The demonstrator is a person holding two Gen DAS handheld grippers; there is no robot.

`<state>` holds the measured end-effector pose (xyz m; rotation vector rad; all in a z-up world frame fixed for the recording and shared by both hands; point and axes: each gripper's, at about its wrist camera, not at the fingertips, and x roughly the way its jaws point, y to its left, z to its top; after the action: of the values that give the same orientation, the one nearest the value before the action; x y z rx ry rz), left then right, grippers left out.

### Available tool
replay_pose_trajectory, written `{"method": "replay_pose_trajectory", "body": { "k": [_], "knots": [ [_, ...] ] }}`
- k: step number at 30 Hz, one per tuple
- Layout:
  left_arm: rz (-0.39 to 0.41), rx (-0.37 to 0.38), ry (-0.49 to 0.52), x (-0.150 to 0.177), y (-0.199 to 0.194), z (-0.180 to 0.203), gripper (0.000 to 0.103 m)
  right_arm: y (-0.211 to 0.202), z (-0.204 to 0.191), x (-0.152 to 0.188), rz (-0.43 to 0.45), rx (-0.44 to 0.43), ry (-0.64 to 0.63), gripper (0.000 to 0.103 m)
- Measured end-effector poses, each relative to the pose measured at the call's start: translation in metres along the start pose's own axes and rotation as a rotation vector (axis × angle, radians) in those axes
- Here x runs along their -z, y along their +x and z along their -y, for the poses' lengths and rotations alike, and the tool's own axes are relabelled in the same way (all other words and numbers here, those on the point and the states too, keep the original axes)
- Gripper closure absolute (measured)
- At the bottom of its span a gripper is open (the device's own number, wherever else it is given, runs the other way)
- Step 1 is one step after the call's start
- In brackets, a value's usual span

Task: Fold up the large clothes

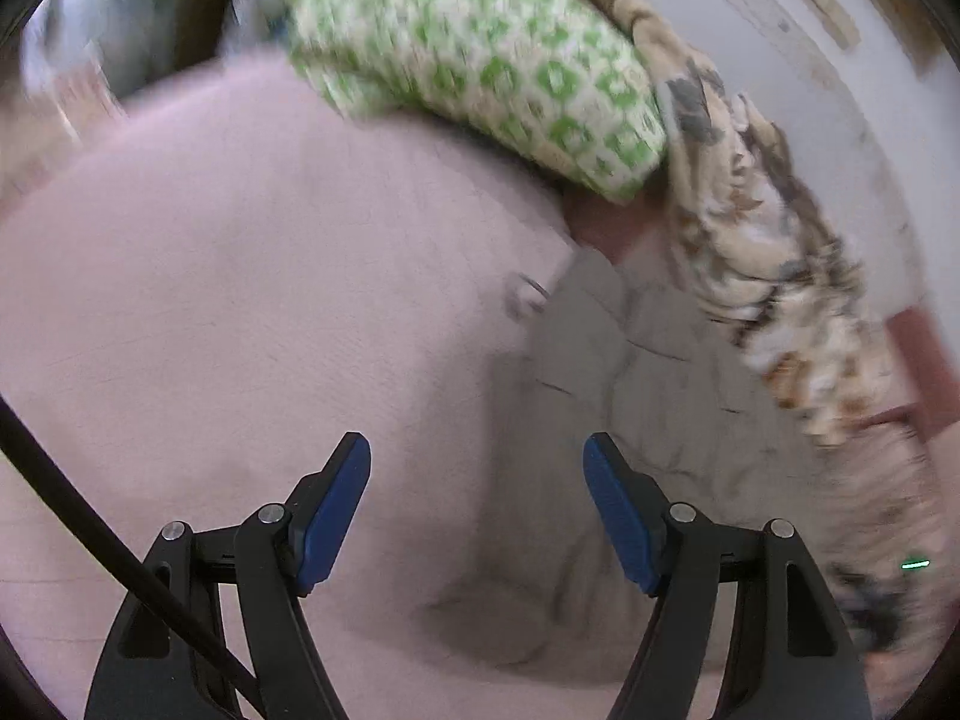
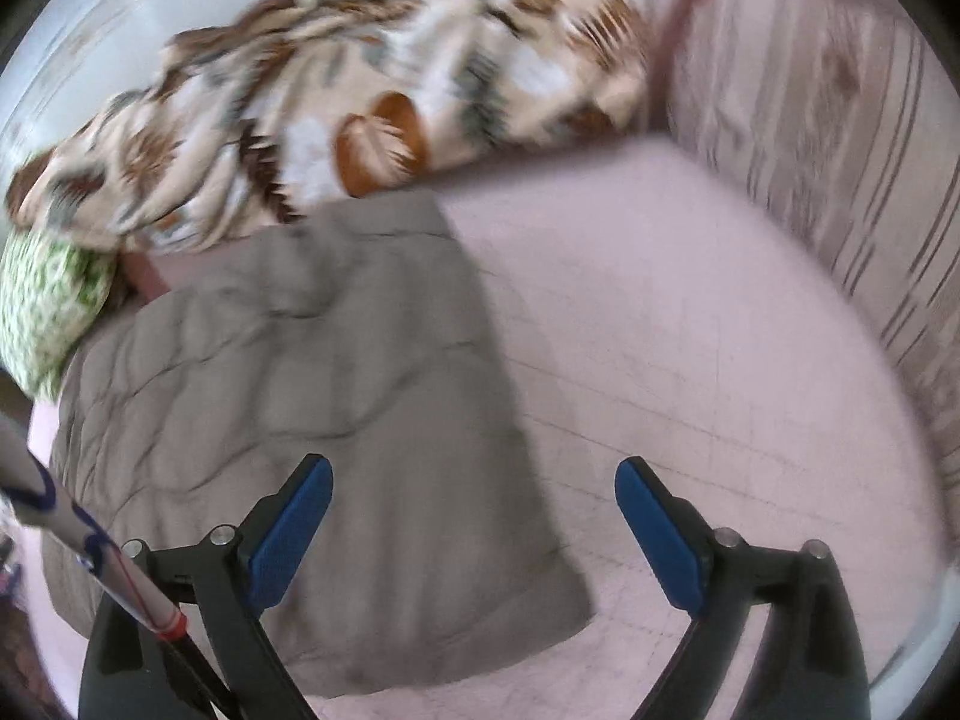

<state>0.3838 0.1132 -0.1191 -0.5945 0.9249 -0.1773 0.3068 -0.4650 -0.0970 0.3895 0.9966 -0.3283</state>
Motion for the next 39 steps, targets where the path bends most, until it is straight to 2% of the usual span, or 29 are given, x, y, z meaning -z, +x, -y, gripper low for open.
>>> {"method": "replay_pose_trajectory", "body": {
  "k": [3,4,8,12,14,18,19,20,21,22,24,25,27,31,33,37,39],
  "knots": [
    [-0.114,0.186,-0.049,-0.001,0.029,-0.007,0.030,0.025,0.027,-0.009,-0.049,-0.082,0.083,0.003],
    [-0.144,0.228,-0.057,-0.001,0.040,-0.008,0.030,0.033,0.031,-0.010,-0.064,-0.111,0.104,0.002],
    [-0.233,0.294,-0.066,0.000,0.078,-0.010,0.029,0.067,0.037,-0.014,-0.126,-0.201,0.144,0.000],
    [-0.352,0.349,-0.113,0.009,0.117,-0.014,0.020,0.098,0.033,-0.020,-0.204,-0.269,0.130,0.000],
    [-0.363,0.374,-0.118,0.009,0.122,-0.014,0.019,0.110,0.033,-0.021,-0.227,-0.313,0.137,0.000],
    [-0.342,0.361,-0.042,0.015,0.119,0.007,0.017,0.130,0.029,-0.017,-0.279,-0.451,0.172,0.000],
    [-0.330,0.338,-0.008,0.017,0.117,0.015,0.017,0.131,0.025,-0.017,-0.283,-0.480,0.168,0.001],
    [-0.311,0.304,0.027,0.018,0.111,0.023,0.018,0.132,0.019,-0.015,-0.298,-0.522,0.170,0.009],
    [-0.283,0.283,0.056,0.019,0.104,0.033,0.027,0.131,0.014,-0.014,-0.299,-0.532,0.175,0.014],
    [-0.272,0.276,0.063,0.018,0.100,0.035,0.037,0.126,0.008,-0.013,-0.284,-0.510,0.166,0.018],
    [-0.239,0.279,0.068,0.014,0.083,0.043,0.049,0.113,0.002,-0.012,-0.263,-0.490,0.154,0.038],
    [-0.225,0.289,0.067,0.012,0.076,0.045,0.053,0.106,0.000,-0.012,-0.254,-0.482,0.145,0.043],
    [-0.195,0.303,0.080,0.011,0.057,0.054,0.054,0.085,-0.005,-0.014,-0.220,-0.476,0.115,0.056],
    [-0.168,0.282,0.132,0.020,0.035,0.062,0.054,0.050,-0.013,-0.016,-0.172,-0.519,0.086,0.058],
    [-0.183,0.262,0.132,0.029,0.032,0.055,0.054,0.036,-0.014,-0.010,-0.161,-0.533,0.059,0.058],
    [-0.248,0.206,0.080,0.041,0.043,0.027,0.050,0.045,0.001,0.012,-0.190,-0.504,0.093,0.058],
    [-0.274,0.172,0.051,0.044,0.054,0.017,0.043,0.060,0.012,0.023,-0.200,-0.475,0.139,0.050]
  ]
}}
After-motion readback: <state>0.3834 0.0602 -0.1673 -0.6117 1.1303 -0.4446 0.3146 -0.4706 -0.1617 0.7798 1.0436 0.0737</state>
